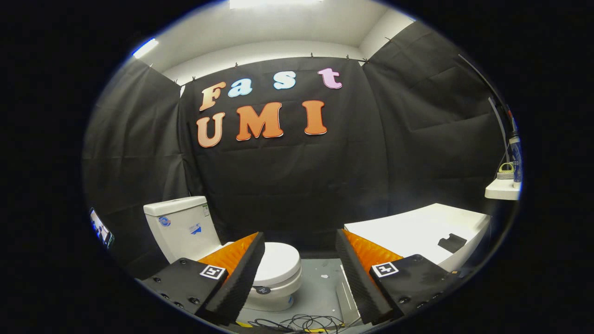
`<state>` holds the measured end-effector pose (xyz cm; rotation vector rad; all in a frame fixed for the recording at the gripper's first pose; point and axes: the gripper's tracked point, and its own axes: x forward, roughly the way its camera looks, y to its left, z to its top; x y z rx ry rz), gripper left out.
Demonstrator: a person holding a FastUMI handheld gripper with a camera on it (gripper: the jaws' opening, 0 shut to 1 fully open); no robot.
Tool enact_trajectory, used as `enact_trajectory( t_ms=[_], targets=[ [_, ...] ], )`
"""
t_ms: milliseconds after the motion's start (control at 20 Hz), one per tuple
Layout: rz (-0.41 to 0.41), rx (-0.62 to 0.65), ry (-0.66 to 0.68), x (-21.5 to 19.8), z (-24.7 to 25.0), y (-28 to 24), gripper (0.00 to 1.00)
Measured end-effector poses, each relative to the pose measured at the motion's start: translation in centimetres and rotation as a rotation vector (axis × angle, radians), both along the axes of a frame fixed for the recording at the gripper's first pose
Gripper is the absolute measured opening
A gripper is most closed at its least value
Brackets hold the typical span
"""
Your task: Open the toilet lid.
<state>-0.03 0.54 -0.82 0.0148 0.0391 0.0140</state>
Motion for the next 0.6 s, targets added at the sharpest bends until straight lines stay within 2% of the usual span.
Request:
enact_trajectory(
  t_ms=[300,600],
  targets=[
    [-0.012,-0.002,-0.012,0.5,0.2,-0.6,0.99],
    [-0.052,0.003,-0.018,3.8,0.1,-1.5,0.99]
  ],
)
